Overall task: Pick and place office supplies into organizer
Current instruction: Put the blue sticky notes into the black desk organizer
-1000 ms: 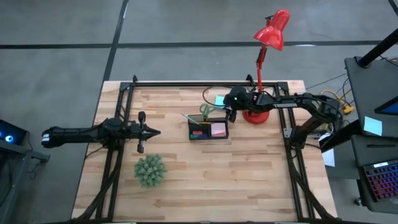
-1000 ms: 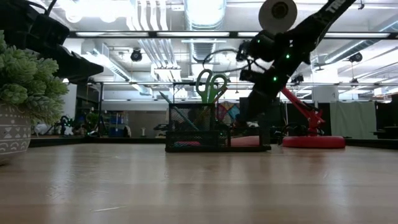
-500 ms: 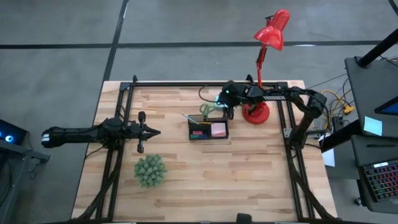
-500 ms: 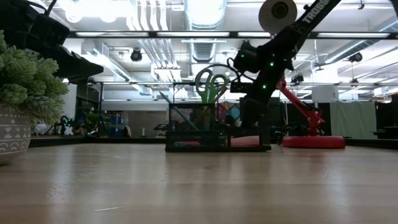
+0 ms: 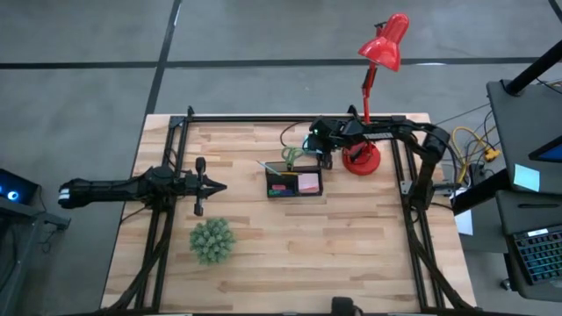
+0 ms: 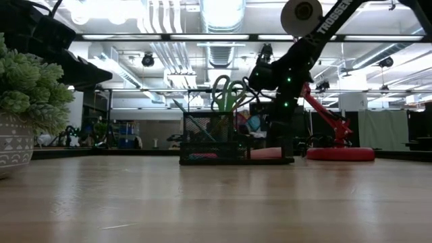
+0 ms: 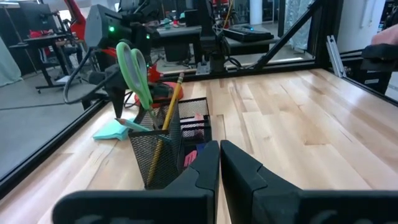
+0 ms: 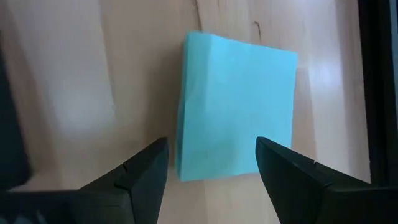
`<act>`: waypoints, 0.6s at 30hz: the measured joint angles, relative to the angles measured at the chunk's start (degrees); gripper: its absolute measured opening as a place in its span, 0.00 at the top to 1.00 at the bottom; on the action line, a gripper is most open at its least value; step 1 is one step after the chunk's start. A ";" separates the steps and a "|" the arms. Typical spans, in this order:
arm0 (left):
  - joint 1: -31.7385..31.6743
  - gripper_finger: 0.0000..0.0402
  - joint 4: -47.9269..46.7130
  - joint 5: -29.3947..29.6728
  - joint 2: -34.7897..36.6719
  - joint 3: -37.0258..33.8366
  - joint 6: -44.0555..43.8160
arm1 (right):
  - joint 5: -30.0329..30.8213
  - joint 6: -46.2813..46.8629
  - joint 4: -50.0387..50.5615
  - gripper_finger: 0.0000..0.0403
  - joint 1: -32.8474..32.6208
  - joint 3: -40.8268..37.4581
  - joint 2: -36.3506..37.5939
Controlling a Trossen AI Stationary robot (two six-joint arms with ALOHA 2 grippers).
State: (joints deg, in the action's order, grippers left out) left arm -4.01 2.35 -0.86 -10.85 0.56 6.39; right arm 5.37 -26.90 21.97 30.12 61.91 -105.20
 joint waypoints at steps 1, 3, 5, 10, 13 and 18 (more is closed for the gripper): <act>0.02 1.00 0.00 0.01 0.00 0.00 0.00 | 0.42 -0.39 0.03 0.42 0.06 0.00 -0.30; 0.01 1.00 0.00 0.02 -0.11 0.00 0.00 | 0.56 -1.43 -0.29 0.42 0.10 0.00 -0.88; 0.01 1.00 -0.01 0.02 -0.18 0.00 0.00 | 0.69 -2.04 -0.22 0.42 0.12 0.20 -1.51; 0.02 1.00 -0.02 0.02 -0.53 0.00 0.00 | 0.69 -2.94 -0.54 0.42 0.08 0.33 -1.60; 0.02 1.00 -0.02 0.00 -0.52 0.00 0.00 | 0.65 -3.09 -1.21 0.44 0.20 0.35 -1.52; 0.02 1.00 -0.05 0.02 -0.52 0.00 0.00 | 0.19 -3.78 -1.48 0.47 0.29 0.14 -1.72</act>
State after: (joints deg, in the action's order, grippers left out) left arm -3.99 2.30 -0.84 -11.38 0.56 6.39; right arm 5.56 -30.68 20.48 30.41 62.05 -106.91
